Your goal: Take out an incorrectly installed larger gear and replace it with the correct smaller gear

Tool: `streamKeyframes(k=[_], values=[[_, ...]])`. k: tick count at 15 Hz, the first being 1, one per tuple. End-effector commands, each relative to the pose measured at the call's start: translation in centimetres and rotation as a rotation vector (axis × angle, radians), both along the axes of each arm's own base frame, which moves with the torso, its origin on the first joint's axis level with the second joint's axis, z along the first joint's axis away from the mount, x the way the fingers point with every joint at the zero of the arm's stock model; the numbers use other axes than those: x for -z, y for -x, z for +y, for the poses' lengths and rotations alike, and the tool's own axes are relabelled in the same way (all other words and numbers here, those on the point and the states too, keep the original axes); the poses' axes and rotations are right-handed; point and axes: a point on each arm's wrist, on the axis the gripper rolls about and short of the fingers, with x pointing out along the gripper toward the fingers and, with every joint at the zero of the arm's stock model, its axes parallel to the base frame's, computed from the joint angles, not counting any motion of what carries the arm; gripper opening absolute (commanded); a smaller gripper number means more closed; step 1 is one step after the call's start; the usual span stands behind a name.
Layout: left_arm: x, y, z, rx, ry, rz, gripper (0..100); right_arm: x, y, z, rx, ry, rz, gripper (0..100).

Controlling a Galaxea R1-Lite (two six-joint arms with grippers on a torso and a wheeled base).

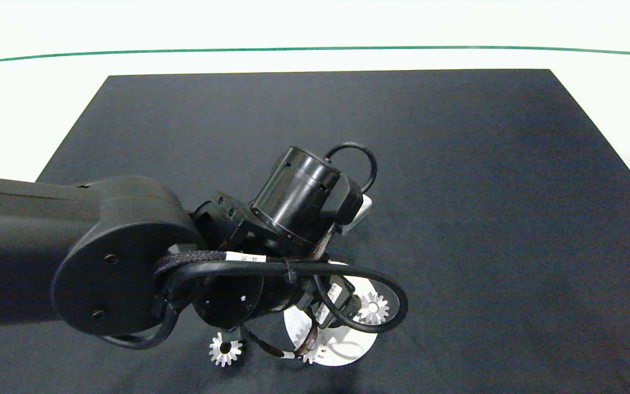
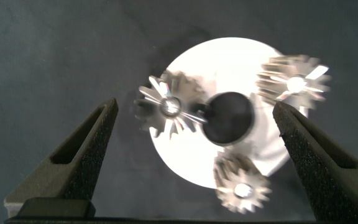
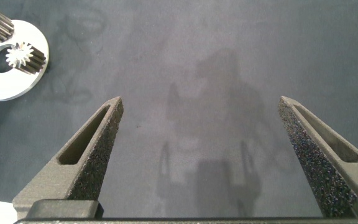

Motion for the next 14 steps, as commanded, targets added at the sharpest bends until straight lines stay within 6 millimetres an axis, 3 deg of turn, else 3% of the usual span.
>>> streamKeyframes(k=[1,9,14], values=[[0.3,-1.5,0.7,-0.034,-0.004,-0.022,100,0.0,0.0,0.0,-0.002,0.000,-0.002,100],[1.9,-1.5,1.3,-0.039,-0.024,-0.007,100,0.3,0.0,0.0,-0.003,0.001,0.007,100],[2.0,-1.5,1.1,-0.035,-0.022,-0.004,90,0.4,0.0,0.0,-0.003,0.001,0.015,100]])
